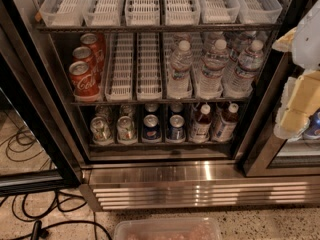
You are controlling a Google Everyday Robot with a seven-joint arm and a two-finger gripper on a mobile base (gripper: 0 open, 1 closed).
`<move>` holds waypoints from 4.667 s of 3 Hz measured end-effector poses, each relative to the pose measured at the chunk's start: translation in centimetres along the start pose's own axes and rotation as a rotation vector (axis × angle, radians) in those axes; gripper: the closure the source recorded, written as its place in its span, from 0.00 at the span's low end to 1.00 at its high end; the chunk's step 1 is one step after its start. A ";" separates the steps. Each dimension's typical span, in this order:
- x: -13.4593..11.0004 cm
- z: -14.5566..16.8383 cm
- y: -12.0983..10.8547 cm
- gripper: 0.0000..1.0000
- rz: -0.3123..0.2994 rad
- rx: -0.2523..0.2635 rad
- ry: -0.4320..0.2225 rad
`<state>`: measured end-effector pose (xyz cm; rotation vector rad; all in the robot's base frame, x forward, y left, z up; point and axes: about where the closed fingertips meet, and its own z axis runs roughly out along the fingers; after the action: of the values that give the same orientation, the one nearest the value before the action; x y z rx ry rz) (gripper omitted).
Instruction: Pick coke can from middle shelf of fridge
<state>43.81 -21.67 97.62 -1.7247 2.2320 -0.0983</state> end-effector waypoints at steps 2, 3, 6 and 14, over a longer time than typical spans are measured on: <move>-0.7 1.4 0.6 0.00 0.019 0.008 -0.023; -3.0 4.9 2.4 0.00 0.075 0.007 -0.099; -8.2 11.4 5.6 0.00 0.048 0.012 -0.199; -28.1 18.2 6.6 0.00 0.103 0.334 -0.660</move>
Offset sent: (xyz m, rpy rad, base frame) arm 0.0007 0.0258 -0.0421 0.0680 -0.0104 -0.0368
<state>49.20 9.38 84.57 -1.2272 1.6946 0.1040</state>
